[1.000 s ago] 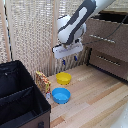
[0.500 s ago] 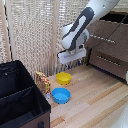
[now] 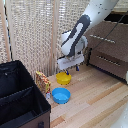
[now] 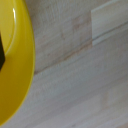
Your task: Kindly move your gripper toward the top drawer's handle. With caution, hold the handle robustly using your gripper and pull open the top drawer. Let the handle go. Relocate your gripper to the bowl placed in the background. Gently hold the bowl using your gripper. Bring the gripper and the bowl to the ajar drawer. Softly release the bowl into it.
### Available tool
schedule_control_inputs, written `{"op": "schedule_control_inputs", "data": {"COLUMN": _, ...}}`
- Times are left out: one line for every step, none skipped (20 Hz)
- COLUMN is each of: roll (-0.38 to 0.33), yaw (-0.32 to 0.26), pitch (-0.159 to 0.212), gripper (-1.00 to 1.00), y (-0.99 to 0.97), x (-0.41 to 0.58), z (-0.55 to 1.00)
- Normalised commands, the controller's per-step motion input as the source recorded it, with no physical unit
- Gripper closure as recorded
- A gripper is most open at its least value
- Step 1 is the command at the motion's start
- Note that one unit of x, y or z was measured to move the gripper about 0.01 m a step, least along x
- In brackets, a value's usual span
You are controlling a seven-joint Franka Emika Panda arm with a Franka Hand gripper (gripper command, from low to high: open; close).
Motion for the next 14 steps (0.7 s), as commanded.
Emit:
{"op": "schedule_control_inputs", "data": {"roll": -0.033, "yaw": 0.054, "pitch": -0.018, "gripper": -1.00, "y": -0.22, "x": 0.117, "z": -0.61}}
{"op": "schedule_control_inputs", "data": {"roll": -0.019, "yaw": 0.046, "pitch": -0.004, "gripper": -1.00, "y": -0.24, "x": 0.049, "z": -0.67}}
{"op": "schedule_control_inputs", "data": {"roll": -0.005, "yaw": 0.018, "pitch": 0.000, "gripper": -1.00, "y": -0.13, "x": 0.097, "z": -0.65}}
{"op": "schedule_control_inputs", "data": {"roll": 0.000, "yaw": 0.000, "pitch": 0.000, "gripper": -1.00, "y": -0.06, "x": 0.089, "z": -0.58}}
{"op": "schedule_control_inputs", "data": {"roll": 0.000, "yaw": 0.000, "pitch": 0.000, "gripper": -1.00, "y": 0.00, "x": 0.083, "z": -0.44}}
{"op": "schedule_control_inputs", "data": {"roll": 0.001, "yaw": 0.000, "pitch": 0.000, "gripper": -1.00, "y": 0.00, "x": 0.126, "z": -0.22}}
{"op": "schedule_control_inputs", "data": {"roll": 0.000, "yaw": 0.000, "pitch": 0.000, "gripper": -1.00, "y": -0.02, "x": 0.114, "z": 0.00}}
{"op": "schedule_control_inputs", "data": {"roll": 0.000, "yaw": 0.000, "pitch": 0.000, "gripper": 1.00, "y": 0.00, "x": 0.000, "z": 0.00}}
{"op": "schedule_control_inputs", "data": {"roll": 0.000, "yaw": 0.000, "pitch": -0.001, "gripper": 1.00, "y": 0.00, "x": 0.000, "z": 0.00}}
{"op": "schedule_control_inputs", "data": {"roll": 0.000, "yaw": 0.004, "pitch": 0.000, "gripper": 1.00, "y": 0.00, "x": 0.000, "z": 0.00}}
{"op": "schedule_control_inputs", "data": {"roll": 0.000, "yaw": 0.000, "pitch": -0.025, "gripper": 1.00, "y": 0.00, "x": 0.000, "z": 0.00}}
{"op": "schedule_control_inputs", "data": {"roll": 0.000, "yaw": 0.000, "pitch": 0.000, "gripper": 1.00, "y": 0.00, "x": 0.000, "z": 0.00}}
{"op": "schedule_control_inputs", "data": {"roll": 0.000, "yaw": 0.000, "pitch": 0.008, "gripper": 1.00, "y": -0.01, "x": 0.029, "z": 0.00}}
{"op": "schedule_control_inputs", "data": {"roll": 0.000, "yaw": 0.000, "pitch": 0.016, "gripper": 1.00, "y": -0.01, "x": 0.060, "z": 0.00}}
